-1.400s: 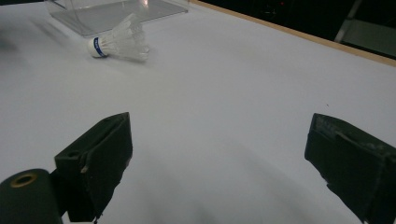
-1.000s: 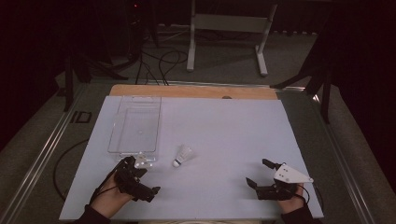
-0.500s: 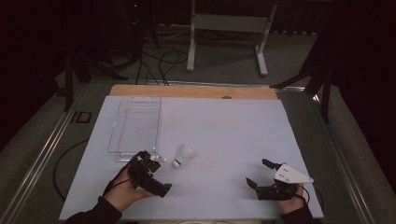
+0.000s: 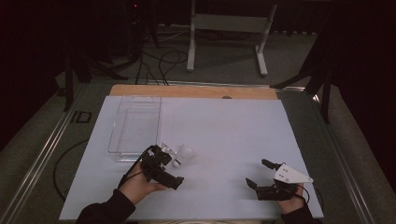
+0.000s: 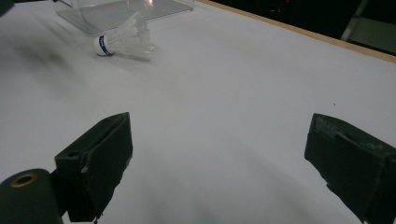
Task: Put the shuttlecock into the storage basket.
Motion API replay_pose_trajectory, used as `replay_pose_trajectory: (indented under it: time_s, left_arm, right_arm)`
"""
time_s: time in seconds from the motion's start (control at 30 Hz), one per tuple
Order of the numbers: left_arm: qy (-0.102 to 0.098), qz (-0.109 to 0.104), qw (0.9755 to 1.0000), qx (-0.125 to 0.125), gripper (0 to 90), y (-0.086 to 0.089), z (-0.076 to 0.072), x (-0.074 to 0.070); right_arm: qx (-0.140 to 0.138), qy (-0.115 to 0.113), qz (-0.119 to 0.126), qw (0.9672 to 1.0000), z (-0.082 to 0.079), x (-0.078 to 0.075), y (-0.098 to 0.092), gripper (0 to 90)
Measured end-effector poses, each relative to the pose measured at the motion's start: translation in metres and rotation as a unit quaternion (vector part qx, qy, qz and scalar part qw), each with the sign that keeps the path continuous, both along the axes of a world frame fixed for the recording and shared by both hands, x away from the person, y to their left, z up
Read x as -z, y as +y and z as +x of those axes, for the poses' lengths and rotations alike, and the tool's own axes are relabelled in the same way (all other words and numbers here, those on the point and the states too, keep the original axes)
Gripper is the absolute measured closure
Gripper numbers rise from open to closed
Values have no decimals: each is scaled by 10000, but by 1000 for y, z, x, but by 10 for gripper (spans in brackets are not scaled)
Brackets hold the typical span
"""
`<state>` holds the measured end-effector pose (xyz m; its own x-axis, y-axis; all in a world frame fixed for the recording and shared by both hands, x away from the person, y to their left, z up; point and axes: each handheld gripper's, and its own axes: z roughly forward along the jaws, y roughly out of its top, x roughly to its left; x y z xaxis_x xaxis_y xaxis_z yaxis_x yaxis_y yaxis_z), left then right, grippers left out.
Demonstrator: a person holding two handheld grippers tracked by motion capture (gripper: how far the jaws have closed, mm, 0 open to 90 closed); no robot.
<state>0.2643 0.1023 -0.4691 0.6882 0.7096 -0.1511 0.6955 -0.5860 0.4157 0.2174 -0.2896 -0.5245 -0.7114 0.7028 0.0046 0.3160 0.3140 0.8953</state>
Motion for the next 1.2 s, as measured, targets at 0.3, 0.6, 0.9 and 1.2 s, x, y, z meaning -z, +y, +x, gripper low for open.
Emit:
replay_pose_trajectory:
  time_s: [0.3, 0.6, 0.9, 1.2]
  left_arm:
    - [100, 217, 9997, 85, 13, -12, 13, 7]
    - [195, 330, 9992, 66, 134, -15, 29, 15]
    - [570, 274, 9978, 216, 330, -14, 43, 28]
    - [666, 488, 9964, 186, 495, -16, 53, 37]
  right_arm:
    - [4, 16, 2, 10000, 0, 0, 0, 80]
    - [-9, 23, 14, 10000, 0, 0, 0, 80]
    - [-28, 41, 22, 10000, 0, 0, 0, 81]
    - [-30, 28, 23, 10000, 0, 0, 0, 81]
